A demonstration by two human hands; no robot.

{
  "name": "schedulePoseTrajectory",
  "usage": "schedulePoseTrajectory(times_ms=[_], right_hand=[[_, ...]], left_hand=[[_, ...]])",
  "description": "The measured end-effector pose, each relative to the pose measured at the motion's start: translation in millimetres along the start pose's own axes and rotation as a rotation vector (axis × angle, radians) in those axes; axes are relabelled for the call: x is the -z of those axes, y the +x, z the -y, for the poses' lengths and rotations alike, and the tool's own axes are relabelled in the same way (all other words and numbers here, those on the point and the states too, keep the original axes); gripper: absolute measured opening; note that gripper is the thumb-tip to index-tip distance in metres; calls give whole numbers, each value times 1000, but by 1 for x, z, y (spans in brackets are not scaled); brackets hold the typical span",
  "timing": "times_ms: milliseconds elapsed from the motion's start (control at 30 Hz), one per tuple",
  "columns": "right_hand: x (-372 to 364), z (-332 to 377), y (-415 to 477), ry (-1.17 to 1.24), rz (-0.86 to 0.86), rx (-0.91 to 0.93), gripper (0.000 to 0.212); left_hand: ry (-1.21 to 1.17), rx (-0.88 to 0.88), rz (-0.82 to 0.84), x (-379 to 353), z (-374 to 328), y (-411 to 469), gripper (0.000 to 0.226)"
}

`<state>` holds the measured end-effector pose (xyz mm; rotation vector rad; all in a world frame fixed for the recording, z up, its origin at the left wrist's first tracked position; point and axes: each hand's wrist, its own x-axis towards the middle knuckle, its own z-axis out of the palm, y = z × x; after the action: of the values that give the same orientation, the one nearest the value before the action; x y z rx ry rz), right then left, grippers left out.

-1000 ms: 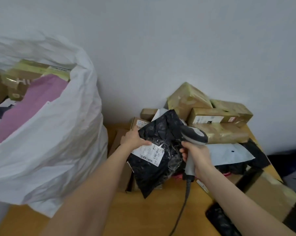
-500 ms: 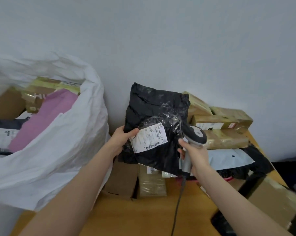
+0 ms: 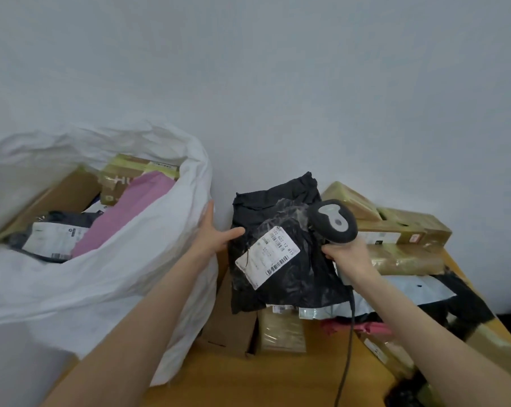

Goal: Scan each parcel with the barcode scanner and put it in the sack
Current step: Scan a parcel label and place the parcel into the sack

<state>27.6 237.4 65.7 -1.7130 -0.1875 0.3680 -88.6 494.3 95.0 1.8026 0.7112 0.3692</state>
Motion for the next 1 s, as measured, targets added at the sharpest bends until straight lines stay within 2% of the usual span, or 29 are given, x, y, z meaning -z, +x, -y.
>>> schedulePoseTrajectory(times_ms=[67,200,267,300,333,400,467,633,733,833,1000], right_hand=[[4,4,-2,-36,63,25,22],[13,8,-4,-96,112,68,27],[18,9,-4,-122,100,67,25],[20,9,-3,-134,92,65,25],[23,8,-3,-143,84,65,26],[26,5,-3,-157,66,72,28],[27,3,-4,-146,40,63,27],[28,3,-15,73,-115,-49,14],[24,4,-38,211,6,-140,11],[13,2,-65,234,77,-199,13],[-3,-2,-96,186,99,-192,21]], left_hand=[[188,-35,41,-1,-3,1,113],[-25,82,169,-9,2,4,114],[-6,91,242,-13,6,4,111],[20,88,267,-16,6,5,101],[42,77,287,-19,6,6,82],[96,65,297,-24,5,5,33],[107,94,228,-29,3,4,16],[-93,139,-16,-39,13,-2,20],[-200,211,-68,-51,21,-8,16],[-267,272,-101,-66,30,-14,10],[-376,347,-173,-79,43,-21,40]])
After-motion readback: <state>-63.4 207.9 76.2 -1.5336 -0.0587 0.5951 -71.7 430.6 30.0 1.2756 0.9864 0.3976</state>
